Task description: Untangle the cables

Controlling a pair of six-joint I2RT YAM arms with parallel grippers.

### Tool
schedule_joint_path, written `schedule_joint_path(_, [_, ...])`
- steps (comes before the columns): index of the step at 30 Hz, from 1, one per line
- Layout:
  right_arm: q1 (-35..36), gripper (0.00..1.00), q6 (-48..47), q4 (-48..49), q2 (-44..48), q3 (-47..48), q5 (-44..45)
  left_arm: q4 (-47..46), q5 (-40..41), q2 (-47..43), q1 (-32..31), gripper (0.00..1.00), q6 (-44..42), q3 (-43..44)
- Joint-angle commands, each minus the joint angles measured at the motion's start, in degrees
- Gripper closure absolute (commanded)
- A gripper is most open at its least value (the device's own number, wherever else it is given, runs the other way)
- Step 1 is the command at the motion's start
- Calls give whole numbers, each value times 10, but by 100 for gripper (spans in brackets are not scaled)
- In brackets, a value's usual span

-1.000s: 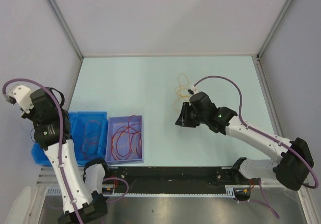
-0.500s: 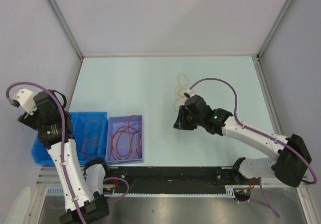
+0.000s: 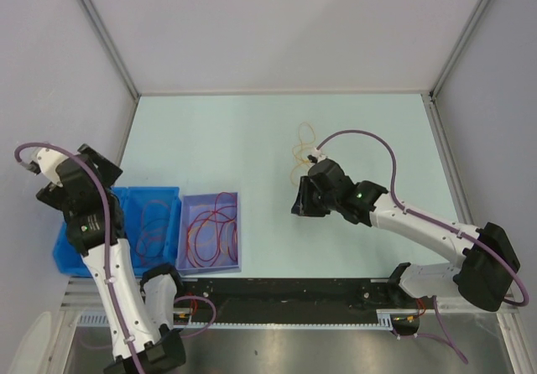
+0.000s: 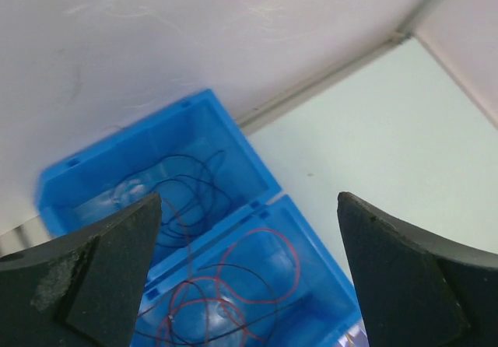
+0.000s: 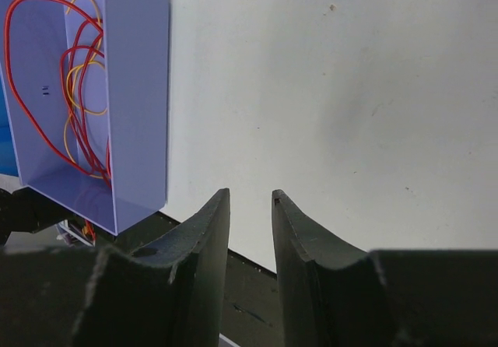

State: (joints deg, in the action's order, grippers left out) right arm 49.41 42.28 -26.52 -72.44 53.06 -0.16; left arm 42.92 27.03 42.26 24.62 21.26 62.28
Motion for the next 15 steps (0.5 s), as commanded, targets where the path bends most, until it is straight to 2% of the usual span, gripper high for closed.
schedule_joint_path(1, [-10,66,-19,-2,10,21,19,-41,-158,-11,6,0,-20,-20])
schedule_joint_path(2, [-14,66,-20,-4,13,22,19,-45,-208,-12,6,0,-25,-24])
schedule_joint_path(4, [-26,66,-22,-4,19,21,17,-39,-227,-11,5,0,-19,-37])
schedule_joint_path(9, [-36,66,-28,-10,25,21,24,8,-152,-20,4,0,34,-80])
schedule_joint_path(15, [-37,66,-34,-21,20,21,30,26,-108,-47,5,2,104,-165])
